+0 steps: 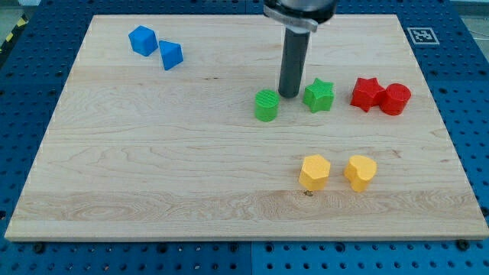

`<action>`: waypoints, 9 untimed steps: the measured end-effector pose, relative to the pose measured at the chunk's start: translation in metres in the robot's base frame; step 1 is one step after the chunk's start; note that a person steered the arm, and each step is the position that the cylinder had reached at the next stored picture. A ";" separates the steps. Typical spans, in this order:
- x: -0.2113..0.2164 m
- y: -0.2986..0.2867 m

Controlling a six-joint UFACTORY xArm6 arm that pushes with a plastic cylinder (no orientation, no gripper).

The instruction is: Move the green circle into the hexagon

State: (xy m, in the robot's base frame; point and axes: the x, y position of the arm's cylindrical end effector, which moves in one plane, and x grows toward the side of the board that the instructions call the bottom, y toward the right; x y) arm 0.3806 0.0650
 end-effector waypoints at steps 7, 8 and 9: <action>-0.014 -0.012; 0.021 -0.034; 0.067 -0.022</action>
State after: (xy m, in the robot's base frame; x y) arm 0.4471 0.0430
